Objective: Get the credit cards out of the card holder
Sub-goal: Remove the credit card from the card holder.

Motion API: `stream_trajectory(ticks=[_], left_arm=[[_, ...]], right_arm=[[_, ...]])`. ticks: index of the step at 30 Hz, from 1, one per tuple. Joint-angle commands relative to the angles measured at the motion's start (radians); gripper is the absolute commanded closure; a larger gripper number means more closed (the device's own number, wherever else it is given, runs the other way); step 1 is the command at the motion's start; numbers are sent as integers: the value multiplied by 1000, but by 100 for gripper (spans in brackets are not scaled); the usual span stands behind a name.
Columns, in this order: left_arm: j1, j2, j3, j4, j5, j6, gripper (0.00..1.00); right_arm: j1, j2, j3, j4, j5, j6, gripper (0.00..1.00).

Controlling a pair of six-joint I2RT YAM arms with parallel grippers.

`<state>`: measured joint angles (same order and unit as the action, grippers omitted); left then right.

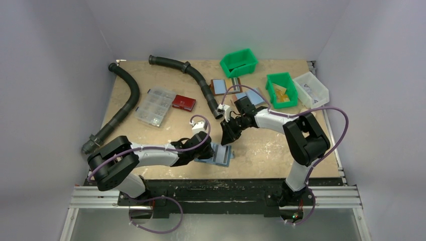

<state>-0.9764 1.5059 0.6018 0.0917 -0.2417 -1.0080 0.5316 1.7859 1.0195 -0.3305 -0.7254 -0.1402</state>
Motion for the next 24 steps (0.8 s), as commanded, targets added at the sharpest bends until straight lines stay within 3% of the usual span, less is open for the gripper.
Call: stream_trajectory(ticks=[1, 9, 14, 18, 24], left_arm=[[7, -16, -24, -58, -19, 6, 100], [7, -26, -25, -54, -7, 8, 99], [8, -40, -26, -38, 17, 14, 78], [8, -44, -27, -24, 41, 30, 67], [8, -69, -28, -44, 35, 66, 67]], right_arm=[[6, -16, 37, -19, -81, -6, 77], [6, -10, 40, -14, -138, 21, 78], [6, -8, 40, -7, -160, 35, 78], [6, -7, 39, -2, -173, 45, 78], [5, -16, 49, -19, -125, 10, 77]])
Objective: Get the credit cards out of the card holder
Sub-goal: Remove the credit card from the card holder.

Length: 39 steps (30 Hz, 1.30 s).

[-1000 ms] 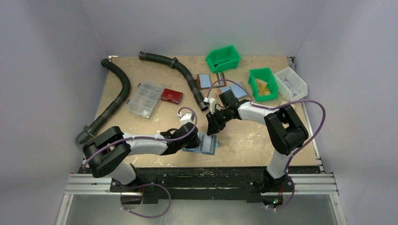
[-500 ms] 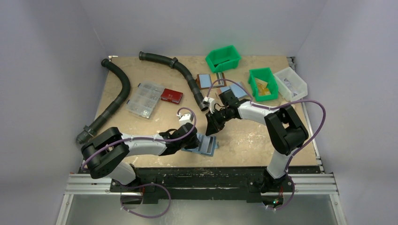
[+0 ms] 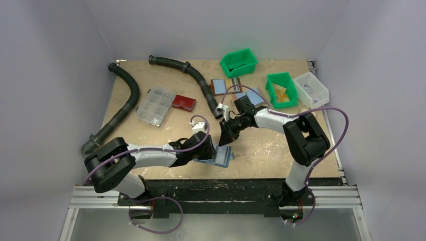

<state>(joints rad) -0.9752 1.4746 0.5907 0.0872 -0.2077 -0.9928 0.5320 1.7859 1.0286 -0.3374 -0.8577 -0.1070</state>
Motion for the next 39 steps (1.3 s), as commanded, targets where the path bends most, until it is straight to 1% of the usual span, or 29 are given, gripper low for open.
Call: stream_trajectory(ticks=[1, 2, 3, 5, 7, 10, 13, 16, 17, 21, 27, 29, 33, 37, 39], left_arm=[[7, -48, -19, -48, -7, 57, 72], [7, -57, -22, -58, -21, 60, 77], [7, -65, -23, -69, -37, 66, 79], [7, -66, -15, -85, -54, 77, 79], [7, -59, -5, -126, -53, 89, 79], [7, -59, -3, -122, -42, 99, 80], [7, -68, -6, -112, -36, 109, 87], [7, -72, -12, -104, -41, 117, 98], [7, -68, -14, -103, -44, 119, 100], [7, -45, -17, -103, -55, 115, 100], [10, -16, -34, -103, -79, 91, 100], [12, -7, -37, -103, -74, 87, 100], [12, 5, -41, -61, -63, 85, 100], [12, 7, -41, -55, -59, 86, 100], [12, 6, -41, -53, -57, 86, 100]], right_arm=[[4, -20, 43, -18, 23, -34, 77], [1, -23, 45, -22, 31, -45, 76], [-1, -26, 47, -29, 31, -59, 74], [-4, -29, 51, -42, 25, -87, 67], [-4, -31, 59, -66, 20, -127, 63], [-5, -35, 69, -102, 30, -177, 61], [-7, -42, 73, -123, 38, -211, 60], [-8, -43, 70, -133, 37, -230, 60], [-7, -42, 70, -135, 37, -230, 60], [-7, -36, 66, -131, 43, -214, 59], [-7, -33, 53, -92, 83, -152, 46], [-8, -25, 47, -80, 93, -128, 44], [-6, -8, 47, -74, 50, -103, 44], [-5, -2, 45, -68, 15, -79, 48], [-5, 4, 45, -63, 13, -69, 52]])
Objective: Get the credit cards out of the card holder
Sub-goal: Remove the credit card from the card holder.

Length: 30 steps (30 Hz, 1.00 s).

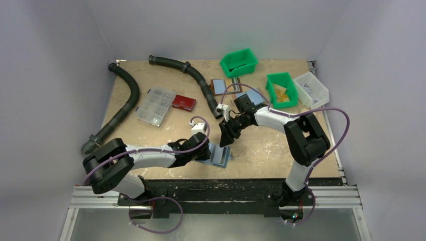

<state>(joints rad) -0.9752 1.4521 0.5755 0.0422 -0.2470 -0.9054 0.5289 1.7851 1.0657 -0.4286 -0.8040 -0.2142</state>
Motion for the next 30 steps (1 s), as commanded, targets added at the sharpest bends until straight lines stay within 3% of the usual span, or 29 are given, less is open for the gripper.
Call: stream_trajectory(ticks=[1, 16, 30], left_arm=[[12, 28, -26, -7, -16, -2, 100], [12, 25, -35, 5, -11, -7, 100], [13, 18, -37, 11, -5, -10, 100]], right_arm=[[-2, 6, 8, 28, -41, 42, 53], [6, 13, 4, 43, 45, 54, 46], [39, 40, 22, 6, -17, 51, 58]])
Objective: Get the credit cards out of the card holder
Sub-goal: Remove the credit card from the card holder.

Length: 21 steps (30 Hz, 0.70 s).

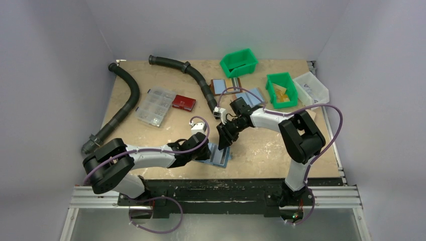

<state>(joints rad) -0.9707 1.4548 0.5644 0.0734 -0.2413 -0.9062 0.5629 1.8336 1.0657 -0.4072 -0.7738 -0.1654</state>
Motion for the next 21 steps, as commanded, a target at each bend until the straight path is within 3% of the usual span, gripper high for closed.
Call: stream_trajectory(ticks=[1, 5, 10, 21], left_arm=[[9, 14, -25, -19, -10, -9, 100], [9, 4, -26, -9, 1, -7, 100], [15, -43, -41, 21, 42, 1, 68], [16, -179, -111, 122, 146, 63, 28]], right_arm=[[6, -9, 23, -16, -61, 4, 59], [6, -7, 25, -13, -115, 18, 64], [5, 2, 27, 2, -155, 40, 68], [5, 34, 29, 25, -242, 90, 68]])
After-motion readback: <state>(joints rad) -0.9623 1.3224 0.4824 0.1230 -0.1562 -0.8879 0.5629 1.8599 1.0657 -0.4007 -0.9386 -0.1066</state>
